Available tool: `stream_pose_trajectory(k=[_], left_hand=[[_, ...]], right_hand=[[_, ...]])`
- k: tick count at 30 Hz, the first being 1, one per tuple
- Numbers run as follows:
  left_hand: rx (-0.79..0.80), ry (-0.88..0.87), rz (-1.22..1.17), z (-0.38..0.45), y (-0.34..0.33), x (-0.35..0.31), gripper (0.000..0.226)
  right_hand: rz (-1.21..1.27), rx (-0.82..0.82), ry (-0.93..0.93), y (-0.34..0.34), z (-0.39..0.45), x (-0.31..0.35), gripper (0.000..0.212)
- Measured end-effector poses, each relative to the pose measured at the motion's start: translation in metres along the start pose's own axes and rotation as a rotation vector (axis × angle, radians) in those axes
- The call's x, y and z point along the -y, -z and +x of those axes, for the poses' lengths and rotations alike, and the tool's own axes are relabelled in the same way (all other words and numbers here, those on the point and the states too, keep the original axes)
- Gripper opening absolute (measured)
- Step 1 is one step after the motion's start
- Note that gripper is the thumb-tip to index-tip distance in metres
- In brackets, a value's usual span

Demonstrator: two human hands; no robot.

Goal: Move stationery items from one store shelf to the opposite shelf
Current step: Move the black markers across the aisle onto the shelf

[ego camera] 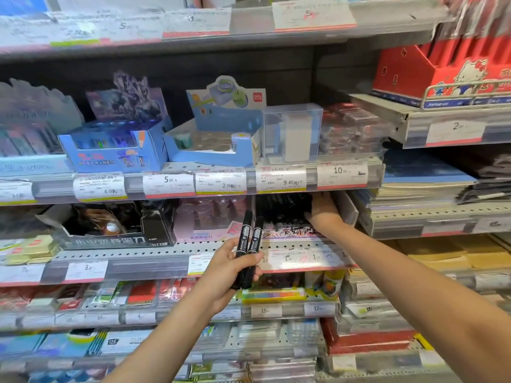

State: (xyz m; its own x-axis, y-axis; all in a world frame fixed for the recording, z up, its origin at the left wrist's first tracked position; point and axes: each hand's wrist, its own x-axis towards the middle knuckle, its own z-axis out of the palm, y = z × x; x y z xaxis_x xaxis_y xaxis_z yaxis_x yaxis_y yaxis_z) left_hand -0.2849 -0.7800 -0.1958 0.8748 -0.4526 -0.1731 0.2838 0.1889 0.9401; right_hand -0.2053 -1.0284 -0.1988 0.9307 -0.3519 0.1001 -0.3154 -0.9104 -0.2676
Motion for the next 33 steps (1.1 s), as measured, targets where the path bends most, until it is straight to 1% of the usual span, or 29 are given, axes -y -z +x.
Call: stream_pose_trajectory(k=[3,6,9,11,13,15,16,18,19,22,23,26,28,29,31,33], left_hand=[[0.015,0.002,0.003,0.002,-0.002,-0.001,0.039],[0.027,0.007,0.009,0.004,-0.005,-0.001,0.038],[0.028,0.015,-0.001,0.007,-0.007,0.000,0.040],[0.035,0.018,-0.011,0.008,-0.009,0.000,0.039],[0.045,0.016,-0.012,0.009,-0.011,0.000,0.035],[0.049,0.015,-0.013,0.009,-0.013,0.000,0.033],[0.047,0.016,-0.018,0.009,-0.015,0.000,0.034],[0.043,0.018,-0.036,0.010,-0.018,0.001,0.036],[0.043,0.018,-0.043,0.009,-0.019,0.001,0.035],[0.051,0.017,-0.038,0.010,-0.021,0.001,0.033],[0.050,0.015,-0.035,0.011,-0.021,0.001,0.033],[0.025,0.014,-0.062,0.015,-0.025,0.003,0.034],[0.016,0.019,-0.110,0.019,-0.029,0.004,0.035],[0.015,0.022,-0.137,0.021,-0.030,0.005,0.035],[0.008,0.032,-0.154,0.027,-0.035,0.007,0.032],[-0.003,0.048,-0.141,0.033,-0.040,0.007,0.028]], right_hand=[[0.090,-0.008,0.027,-0.001,0.000,-0.005,0.062],[0.187,0.055,0.050,0.002,0.002,-0.007,0.056],[0.138,0.100,0.052,0.006,0.007,-0.009,0.055],[0.153,0.159,0.026,0.013,0.011,-0.010,0.054],[0.175,0.240,0.010,0.016,0.013,-0.012,0.057],[0.132,0.330,-0.023,0.016,0.013,-0.013,0.067],[0.078,0.346,-0.033,0.014,0.012,-0.013,0.074],[-0.007,0.279,-0.018,0.007,0.013,-0.013,0.083],[0.008,0.229,-0.007,0.004,0.012,-0.012,0.085],[0.156,0.135,0.022,0.003,0.003,-0.008,0.085],[0.204,0.103,0.030,0.005,-0.003,-0.007,0.079],[0.465,-0.071,0.078,0.014,-0.035,-0.002,0.045],[0.647,-0.194,0.148,0.019,-0.066,0.004,0.032],[0.732,-0.204,0.212,0.021,-0.084,0.008,0.034],[0.811,-0.111,0.389,0.027,-0.120,0.014,0.046],[0.701,-0.008,0.533,0.026,-0.147,0.018,0.053]])
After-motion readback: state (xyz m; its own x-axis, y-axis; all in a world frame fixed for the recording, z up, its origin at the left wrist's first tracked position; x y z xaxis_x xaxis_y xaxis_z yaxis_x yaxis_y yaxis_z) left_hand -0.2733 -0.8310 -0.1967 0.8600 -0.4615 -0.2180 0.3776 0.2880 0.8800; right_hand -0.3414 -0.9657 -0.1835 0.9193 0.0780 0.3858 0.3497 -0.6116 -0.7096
